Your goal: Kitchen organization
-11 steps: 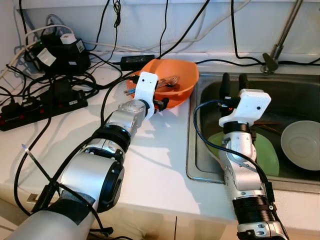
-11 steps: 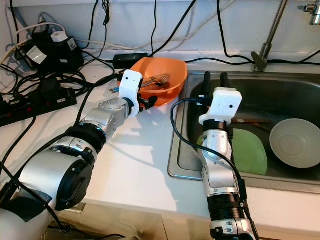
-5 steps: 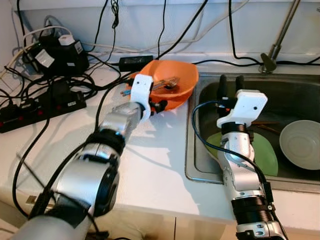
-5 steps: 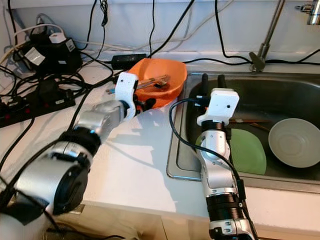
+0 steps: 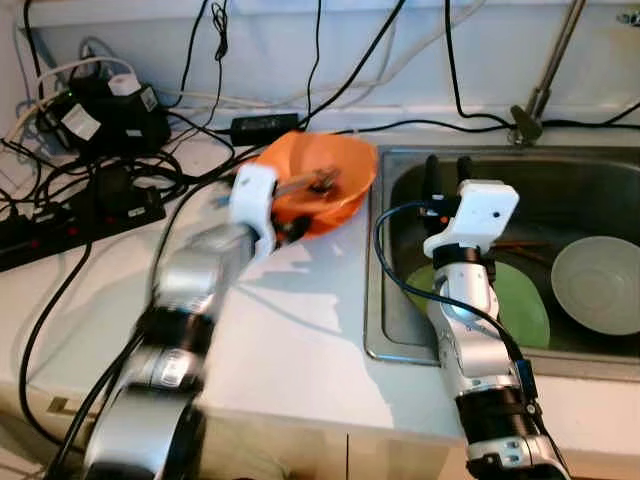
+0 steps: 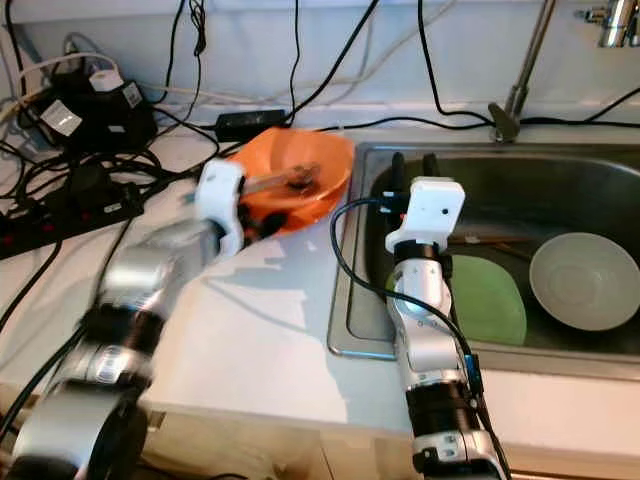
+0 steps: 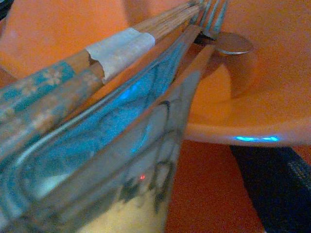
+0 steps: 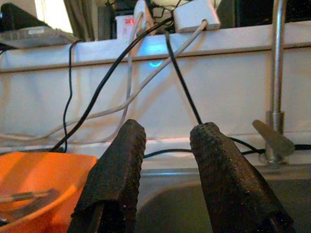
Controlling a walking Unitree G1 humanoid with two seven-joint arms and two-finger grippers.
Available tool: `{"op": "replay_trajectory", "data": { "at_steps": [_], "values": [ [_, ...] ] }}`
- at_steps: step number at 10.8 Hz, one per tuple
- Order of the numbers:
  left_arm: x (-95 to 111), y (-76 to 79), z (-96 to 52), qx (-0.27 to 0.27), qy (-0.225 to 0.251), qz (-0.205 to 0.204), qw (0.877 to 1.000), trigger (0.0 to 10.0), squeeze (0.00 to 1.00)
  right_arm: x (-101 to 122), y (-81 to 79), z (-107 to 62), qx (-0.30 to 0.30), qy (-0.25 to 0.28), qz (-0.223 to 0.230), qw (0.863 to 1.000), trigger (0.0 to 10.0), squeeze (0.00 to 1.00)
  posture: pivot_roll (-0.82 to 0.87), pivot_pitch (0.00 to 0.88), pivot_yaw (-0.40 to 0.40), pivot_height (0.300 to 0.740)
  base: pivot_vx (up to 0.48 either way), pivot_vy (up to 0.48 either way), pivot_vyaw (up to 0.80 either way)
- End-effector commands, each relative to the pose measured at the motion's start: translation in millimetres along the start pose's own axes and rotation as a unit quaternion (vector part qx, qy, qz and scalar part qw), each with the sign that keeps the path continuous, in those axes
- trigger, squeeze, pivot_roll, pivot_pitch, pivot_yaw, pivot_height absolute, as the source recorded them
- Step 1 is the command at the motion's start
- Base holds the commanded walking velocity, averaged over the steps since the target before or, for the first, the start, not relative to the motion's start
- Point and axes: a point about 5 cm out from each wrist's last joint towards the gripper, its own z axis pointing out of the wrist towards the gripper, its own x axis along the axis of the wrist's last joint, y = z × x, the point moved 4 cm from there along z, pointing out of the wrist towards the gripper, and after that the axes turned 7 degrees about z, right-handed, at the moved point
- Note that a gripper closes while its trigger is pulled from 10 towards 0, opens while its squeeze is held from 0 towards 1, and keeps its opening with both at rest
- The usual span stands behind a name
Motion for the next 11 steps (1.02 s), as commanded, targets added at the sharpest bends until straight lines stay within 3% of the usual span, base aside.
{"op": "replay_trajectory", "data": {
  "at_steps": [1,4,7,11],
  "values": [
    [-29,-3.8,-6.7,0.002,-0.06,-0.016,0.998,10.0,0.0,-4,-0.6,-0.3,0.002,-0.007,0.002,1.0,10.0,0.0,0.13,0.0,0.121,0.74,0.0,0.0,0.0],
    [-34,5.6,-46.7,-0.026,-0.065,0.002,0.998,10.0,0.0,-6,-1.1,2.3,0.003,-0.007,0.003,1.0,10.0,0.0,0.16,0.0,0.116,0.74,0.0,0.0,0.0],
    [-50,15.8,-73.0,-0.059,-0.095,0.014,0.994,10.0,0.0,-6,-3.3,5.6,0.008,-0.006,0.006,1.0,10.0,0.0,0.17,0.0,0.11,0.74,0.0,0.0,0.0],
    [-60,19.0,-102.7,-0.058,-0.116,0.019,0.991,10.0,0.0,-7,-2.6,7.1,0.013,-0.006,0.004,1.0,10.0,0.0,0.19,0.0,0.096,0.74,0.0,0.0,0.0]
  ]
}}
